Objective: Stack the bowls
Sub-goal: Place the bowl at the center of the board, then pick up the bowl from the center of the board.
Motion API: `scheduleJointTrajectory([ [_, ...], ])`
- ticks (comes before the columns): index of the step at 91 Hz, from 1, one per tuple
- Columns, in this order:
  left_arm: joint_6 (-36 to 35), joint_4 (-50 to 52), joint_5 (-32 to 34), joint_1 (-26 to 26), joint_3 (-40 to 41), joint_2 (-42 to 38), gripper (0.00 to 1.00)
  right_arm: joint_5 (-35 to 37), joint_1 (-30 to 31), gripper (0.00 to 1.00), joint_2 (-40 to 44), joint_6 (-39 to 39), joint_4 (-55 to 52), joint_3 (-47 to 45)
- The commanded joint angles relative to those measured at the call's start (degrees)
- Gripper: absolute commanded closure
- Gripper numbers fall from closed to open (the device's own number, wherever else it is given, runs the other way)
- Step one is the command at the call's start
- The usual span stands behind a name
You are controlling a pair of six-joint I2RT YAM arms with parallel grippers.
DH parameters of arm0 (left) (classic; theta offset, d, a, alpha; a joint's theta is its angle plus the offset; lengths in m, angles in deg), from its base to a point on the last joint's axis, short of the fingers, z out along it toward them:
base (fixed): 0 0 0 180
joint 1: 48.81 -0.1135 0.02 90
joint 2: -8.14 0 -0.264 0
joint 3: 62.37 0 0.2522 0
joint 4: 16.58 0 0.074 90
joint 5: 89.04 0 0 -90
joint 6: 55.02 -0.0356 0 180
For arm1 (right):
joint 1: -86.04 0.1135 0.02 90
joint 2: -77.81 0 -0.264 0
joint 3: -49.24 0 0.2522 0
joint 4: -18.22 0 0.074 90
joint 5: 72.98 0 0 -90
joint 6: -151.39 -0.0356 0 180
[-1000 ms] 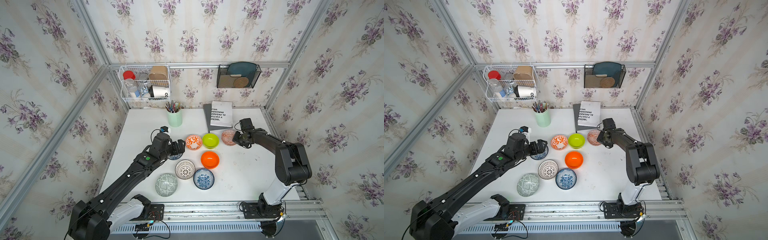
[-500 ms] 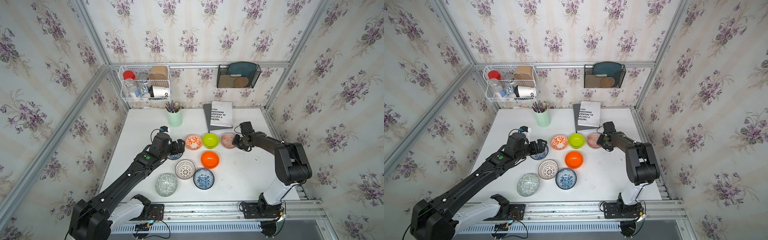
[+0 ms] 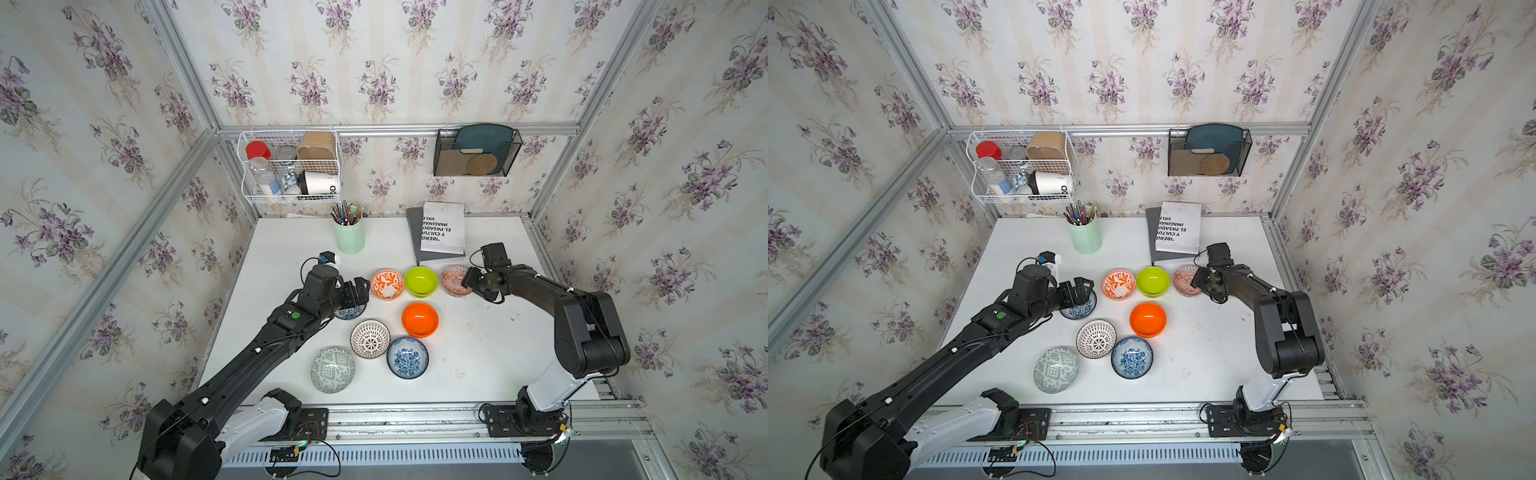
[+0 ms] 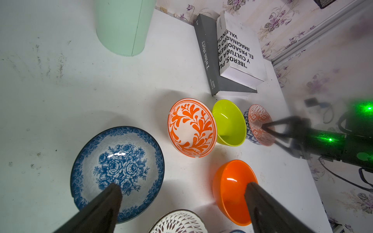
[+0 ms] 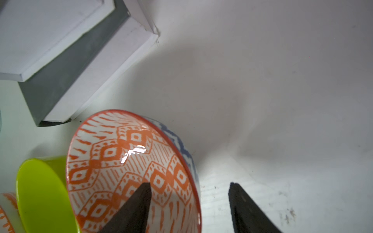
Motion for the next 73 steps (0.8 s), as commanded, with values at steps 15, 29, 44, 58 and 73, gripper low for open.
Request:
scheduleJointTrajectory([
  [15, 0.95, -2.63, 0.10, -0.28, 0.44, 0.05, 0.01, 2.05, 0.01, 0.21, 9.86, 0.07, -6.14, 1.18],
  [29, 1.56, -1.99, -1.63, -1.31, -0.15, 1.37, 0.01, -0.41, 0.45, 0.17, 20.99, -2.24, -5.96, -3.62],
  [44, 1.66, 0.18, -3.64, -2.48, -1.58, 3.34, 0.01, 0.73, 10.62, 0.18, 31.03, -10.87, -1.83, -12.58],
  [58, 0.97, 3.44, -4.93, -2.54, -3.32, 4.92, 0.01, 5.18, 25.04, 0.21, 35.09, -19.36, -1.64, -17.70],
  [73, 1.51, 4.60, -4.93, -2.54, -3.21, 4.44, 0.01, 8.57, 36.79, 0.21, 37.48, -24.31, -6.82, -19.55],
])
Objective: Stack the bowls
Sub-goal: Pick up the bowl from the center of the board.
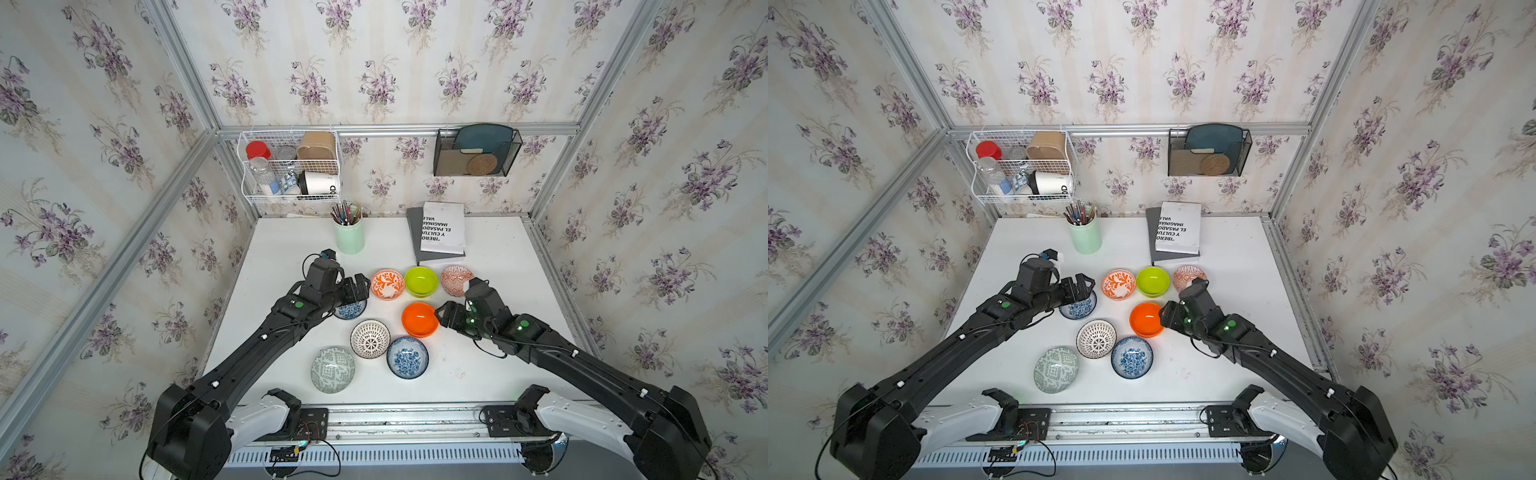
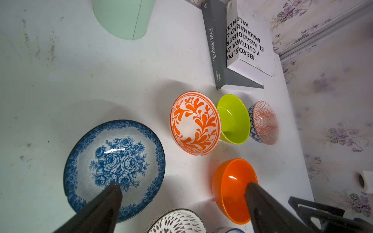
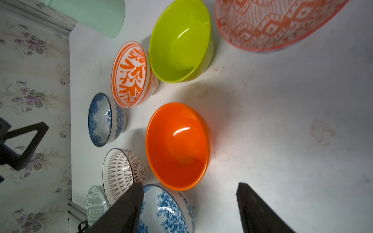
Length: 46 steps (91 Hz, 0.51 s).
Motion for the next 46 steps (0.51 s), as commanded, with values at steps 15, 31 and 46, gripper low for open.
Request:
scheduleJointTrajectory([
  [15, 1.60, 2.29, -0.05, -0.07, 0.60, -1.64, 0.01, 3.81, 12.06, 0.23, -2.68, -6.79, -5.17, -0.46],
  [31, 3.87, 3.34, 0.22, -0.02, 4.03, -5.63, 0.01, 2.72, 14.43, 0.24, -5.40, -7.29, -2.38, -2.68],
  [46, 5.87, 2.84, 1.07, -0.07, 7.85, -10.32, 0.01, 1.61, 14.75, 0.24, -6.89, -6.11, 0.54, -3.92],
])
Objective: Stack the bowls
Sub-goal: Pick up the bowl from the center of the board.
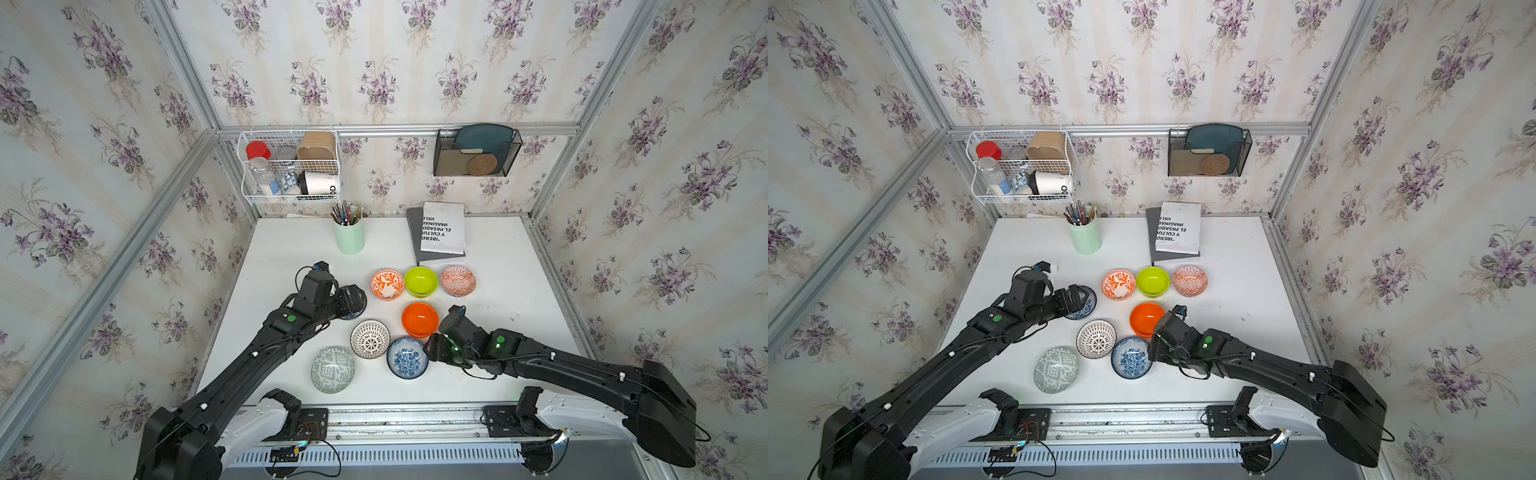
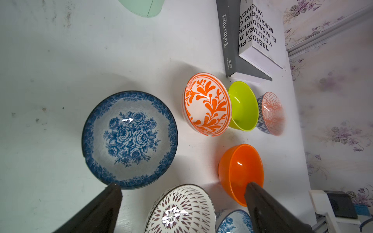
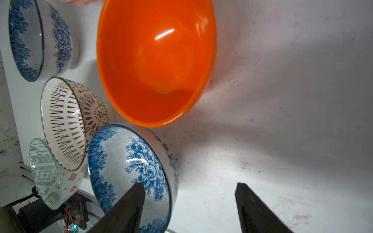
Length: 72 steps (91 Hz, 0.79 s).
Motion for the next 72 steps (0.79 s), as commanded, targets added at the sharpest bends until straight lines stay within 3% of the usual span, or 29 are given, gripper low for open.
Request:
scheduleJointTrajectory([
  [1, 2.08, -0.09, 1.21, -0.04, 1.55, -2.50, 0.01, -0.75, 0.37, 0.24, -0.75, 0.23, 2.88, -0.36],
  [72, 2.04, 0.33, 1.69, -0.04, 0.73, -1.41, 0.01, -1.88, 5.20, 0.44, -11.70, 1.54, 4.00, 5.01],
])
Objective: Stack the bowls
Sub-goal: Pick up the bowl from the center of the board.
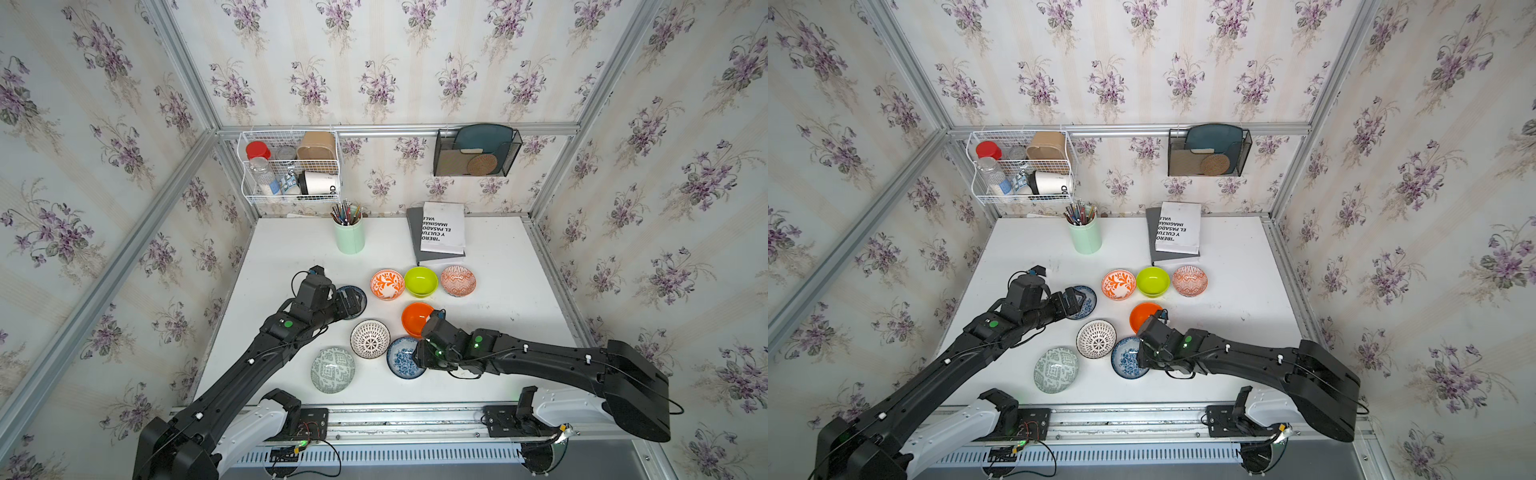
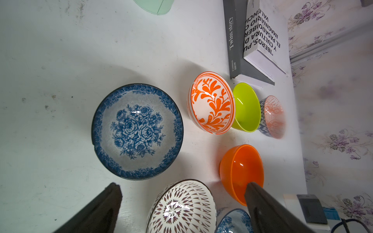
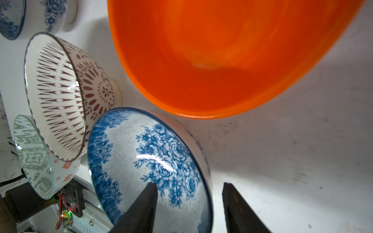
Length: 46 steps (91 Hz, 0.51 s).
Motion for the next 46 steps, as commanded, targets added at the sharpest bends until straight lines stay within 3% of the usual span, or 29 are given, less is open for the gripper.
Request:
scheduleJointTrajectory([
  [1, -0.17, -0.31, 0.60, -0.04, -0.14, -0.10, 0.01, 0.85, 0.34, 0.44, -1.44, 0.91, -1.06, 1.27],
  [46, -0.33, -1.39, 0.77, -0.04, 0.45, -0.82, 0.01, 2.17, 0.62, 0.62, -5.05, 1.33, -3.03, 3.28],
])
